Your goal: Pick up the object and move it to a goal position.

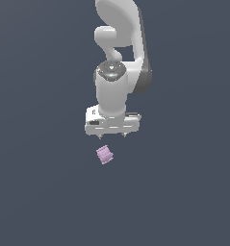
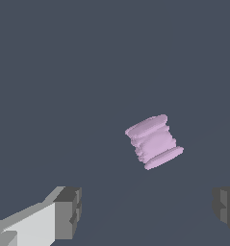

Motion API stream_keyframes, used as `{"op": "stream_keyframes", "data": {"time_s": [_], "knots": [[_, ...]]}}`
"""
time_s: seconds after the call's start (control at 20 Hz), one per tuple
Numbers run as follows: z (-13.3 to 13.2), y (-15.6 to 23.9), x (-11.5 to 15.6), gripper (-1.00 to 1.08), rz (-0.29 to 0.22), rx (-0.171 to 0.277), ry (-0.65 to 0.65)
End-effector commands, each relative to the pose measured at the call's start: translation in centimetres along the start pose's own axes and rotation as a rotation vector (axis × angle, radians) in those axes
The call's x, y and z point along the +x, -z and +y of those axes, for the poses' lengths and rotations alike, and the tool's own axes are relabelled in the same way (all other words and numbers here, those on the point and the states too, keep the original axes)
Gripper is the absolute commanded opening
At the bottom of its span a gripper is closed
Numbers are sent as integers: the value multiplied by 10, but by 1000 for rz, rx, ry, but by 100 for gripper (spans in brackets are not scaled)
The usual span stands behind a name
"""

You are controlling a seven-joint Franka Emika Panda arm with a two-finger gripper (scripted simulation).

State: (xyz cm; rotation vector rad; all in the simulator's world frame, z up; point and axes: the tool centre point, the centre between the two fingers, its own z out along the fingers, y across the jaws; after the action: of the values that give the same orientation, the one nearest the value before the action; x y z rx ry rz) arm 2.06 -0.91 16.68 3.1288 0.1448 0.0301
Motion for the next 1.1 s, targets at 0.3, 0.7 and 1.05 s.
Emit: {"op": "stream_keyframes", "data": {"time_s": [0.3, 0.7, 1.05], "knots": [[17, -31, 10, 100, -9, 1, 193], [31, -58, 16, 100, -15, 8, 361], [38, -72, 19, 100, -16, 13, 443]]}}
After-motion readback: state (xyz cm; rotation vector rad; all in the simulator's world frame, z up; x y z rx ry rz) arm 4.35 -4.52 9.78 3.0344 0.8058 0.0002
